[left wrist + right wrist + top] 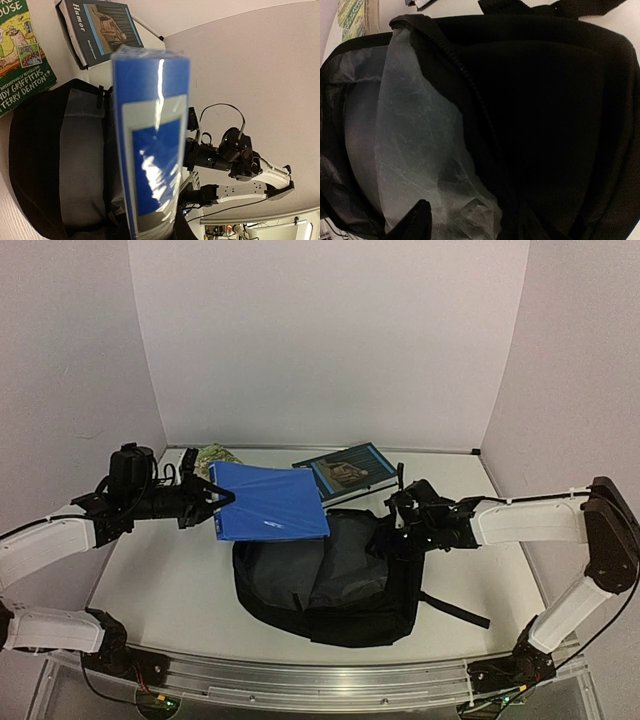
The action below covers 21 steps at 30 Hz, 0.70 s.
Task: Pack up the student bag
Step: Pick up the files from the center of the board, then place the files in the student bag.
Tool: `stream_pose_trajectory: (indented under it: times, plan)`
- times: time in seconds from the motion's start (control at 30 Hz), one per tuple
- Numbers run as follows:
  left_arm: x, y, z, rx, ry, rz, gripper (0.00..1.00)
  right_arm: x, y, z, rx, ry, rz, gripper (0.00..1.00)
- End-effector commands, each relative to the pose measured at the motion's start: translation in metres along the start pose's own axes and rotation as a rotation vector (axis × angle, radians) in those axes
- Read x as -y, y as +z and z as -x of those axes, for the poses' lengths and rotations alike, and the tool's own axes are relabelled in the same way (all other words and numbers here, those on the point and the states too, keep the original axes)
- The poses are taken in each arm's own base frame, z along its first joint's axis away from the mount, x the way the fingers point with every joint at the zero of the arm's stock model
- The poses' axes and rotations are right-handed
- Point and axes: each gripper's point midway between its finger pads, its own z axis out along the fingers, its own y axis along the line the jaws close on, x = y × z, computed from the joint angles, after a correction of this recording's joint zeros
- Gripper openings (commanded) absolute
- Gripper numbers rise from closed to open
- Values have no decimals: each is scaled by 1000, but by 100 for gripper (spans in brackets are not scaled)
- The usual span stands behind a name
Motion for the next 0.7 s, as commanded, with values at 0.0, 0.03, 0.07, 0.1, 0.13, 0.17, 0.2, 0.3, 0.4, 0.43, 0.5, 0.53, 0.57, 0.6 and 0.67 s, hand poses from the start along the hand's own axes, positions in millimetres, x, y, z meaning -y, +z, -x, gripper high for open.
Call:
stream_pose_trajectory:
  times: [0.0, 0.03, 0.07, 0.1, 0.13, 0.17, 0.2, 0.3, 0.4, 0.43, 0.5, 0.53, 0.57, 0.6, 0.67]
  plan:
    - [4, -7, -12, -50, 37, -7, 5, -4, -1, 15, 49, -30, -39, 40]
    - [3, -7, -13, -56, 38, -6, 5, -6, -3, 16, 54, -28, -39, 31]
    - [1, -7, -15, -65, 36, -1, 5, -7, -6, 18, 63, -28, -38, 23]
    - [-1, -6, -18, -79, 31, 3, 5, -9, -11, 20, 74, -27, -36, 17]
    - [-3, -4, -20, -96, 26, 7, 5, -11, -15, 23, 83, -26, -35, 11]
    - [-5, -3, -23, -116, 22, 9, 5, -13, -21, 25, 89, -26, -29, 7]
    - [-6, -2, -24, -133, 23, 12, 5, -15, -29, 30, 106, -27, -30, 3]
    - [-8, -1, -26, -155, 32, 14, 5, -27, -52, 42, 143, -29, 5, 0]
    - [-12, 3, -26, -182, 28, 13, 4, -43, -74, 51, 165, -32, 68, 0]
    - [-13, 5, -27, -190, 25, 13, 4, -48, -80, 54, 169, -32, 87, 0]
    - [-16, 9, -26, -196, 21, 10, 4, -56, -88, 57, 174, -30, 116, 0]
    - [-17, 11, -25, -196, 22, 4, 4, -59, -91, 58, 174, -28, 129, 0]
    - [-17, 13, -24, -196, 22, -5, 4, -62, -94, 60, 176, -28, 142, 0]
    - [-17, 14, -24, -200, 23, -11, 4, -65, -95, 61, 175, -28, 152, 0]
    - [-20, 18, -22, -205, 29, -5, 4, -70, -99, 61, 171, -30, 173, 0]
